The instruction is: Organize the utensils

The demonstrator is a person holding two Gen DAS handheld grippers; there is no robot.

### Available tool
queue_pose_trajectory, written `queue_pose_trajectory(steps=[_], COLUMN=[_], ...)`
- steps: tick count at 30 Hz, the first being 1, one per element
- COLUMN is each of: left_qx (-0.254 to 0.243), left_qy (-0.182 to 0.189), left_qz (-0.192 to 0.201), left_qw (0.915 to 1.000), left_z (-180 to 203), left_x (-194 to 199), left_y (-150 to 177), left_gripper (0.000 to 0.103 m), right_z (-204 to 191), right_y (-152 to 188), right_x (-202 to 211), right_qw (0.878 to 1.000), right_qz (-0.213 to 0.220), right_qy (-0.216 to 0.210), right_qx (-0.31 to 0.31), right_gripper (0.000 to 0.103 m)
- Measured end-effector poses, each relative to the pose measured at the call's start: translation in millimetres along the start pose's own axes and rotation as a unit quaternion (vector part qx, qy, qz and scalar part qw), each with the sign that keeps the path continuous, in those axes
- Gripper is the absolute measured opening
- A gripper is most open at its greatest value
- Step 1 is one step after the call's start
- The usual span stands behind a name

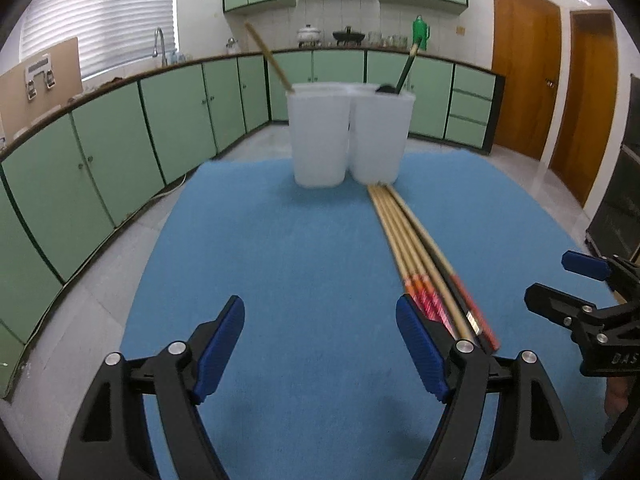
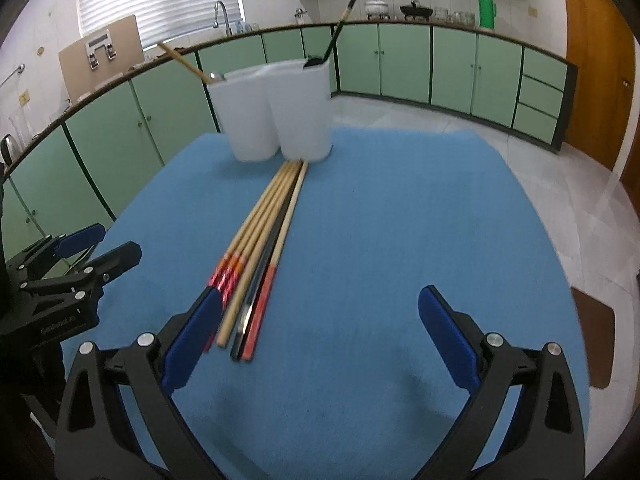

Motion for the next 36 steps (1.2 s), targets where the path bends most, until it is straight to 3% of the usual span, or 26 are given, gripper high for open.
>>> queue_pose_trajectory(steps=[5,9,14,27,33,36], left_qx=[-0.001,0.000,0.000,0.002,0.003,0.002], left_qy=[-0.004,-0.003,-0.002,-0.003,-0.003,-0.001], left_qz=[-0.020,-0.030,-0.036,-0.041,-0.043,-0.042], left_qw=[0.9998,0.9996,0.9994,0.9991,0.9991,0.9991], left_z=[-0.2,0.8,1.9,2.8,2.1,3.9], left_x=[-1.0,-2.5,-3.7,-7.5,-8.8,-8.8], left_y=[11.0,18.1,22.5,23.7,24.0,23.5], left_gripper=[0.078,0.079,0.080,0.082,0.082,0.082], right_z=[-4.5,-11.8,-19.9,-12.5,-16.6,-24.1], right_y=[11.3,23.5,31.0,27.3,27.7,28.6], right_x=[-1.3,-7.2,-13.4,-18.5,-18.3,-19.8], right_qw=[1.000,0.998,0.997,0.996,0.997,0.996], right_qz=[-0.014,-0.039,-0.055,-0.053,-0.052,-0.053], right_qy=[0.006,0.013,0.007,0.036,0.024,0.023], right_qx=[0.017,0.043,0.051,0.055,0.054,0.065], right_gripper=[0.095,0.081,0.076,0.072,0.072,0.065])
Point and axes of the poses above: each gripper's, at about its wrist camera, not at the fingertips, and x roughly against the way its jaws point, z to its right, y to its underside, the point moved 4 cm from there along -x, roughly the way its jaws point, and after that the axes turned 10 degrees about y, right-handed, at the moved point
